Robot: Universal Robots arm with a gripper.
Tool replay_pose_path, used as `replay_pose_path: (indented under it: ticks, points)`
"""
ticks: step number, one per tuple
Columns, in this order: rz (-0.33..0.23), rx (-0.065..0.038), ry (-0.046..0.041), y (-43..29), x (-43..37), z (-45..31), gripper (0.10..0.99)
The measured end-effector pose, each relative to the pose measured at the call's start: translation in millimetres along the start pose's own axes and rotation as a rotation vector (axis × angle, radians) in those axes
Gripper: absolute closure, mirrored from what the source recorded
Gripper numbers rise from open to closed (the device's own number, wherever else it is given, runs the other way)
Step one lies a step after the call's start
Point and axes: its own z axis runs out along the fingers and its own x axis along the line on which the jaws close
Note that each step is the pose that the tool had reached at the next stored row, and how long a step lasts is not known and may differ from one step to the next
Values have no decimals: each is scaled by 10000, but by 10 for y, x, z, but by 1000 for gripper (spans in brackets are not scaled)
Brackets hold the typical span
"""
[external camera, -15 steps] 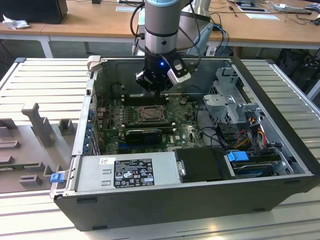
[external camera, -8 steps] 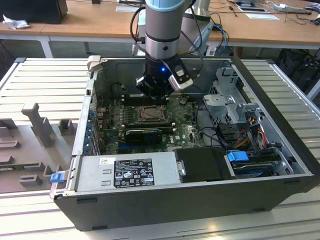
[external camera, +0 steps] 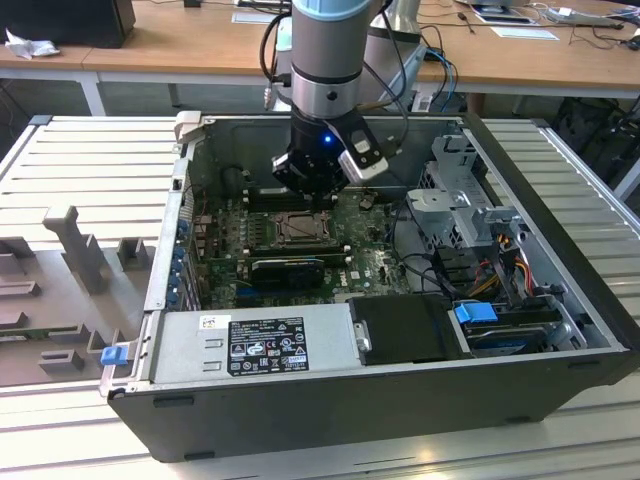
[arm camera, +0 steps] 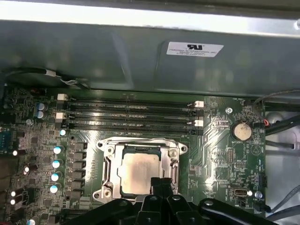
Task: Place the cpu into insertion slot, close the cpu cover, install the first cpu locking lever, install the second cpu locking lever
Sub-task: 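Install the second cpu locking lever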
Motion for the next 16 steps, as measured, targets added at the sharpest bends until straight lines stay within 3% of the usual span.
replay_pose_path:
  ticks: [4,8,16]
  points:
    - [1,-11,-1,-84,11,-8,980]
    - [12,-93,89,-171,15,-13,980]
    - [19,-119,145,-322,23,-9,980]
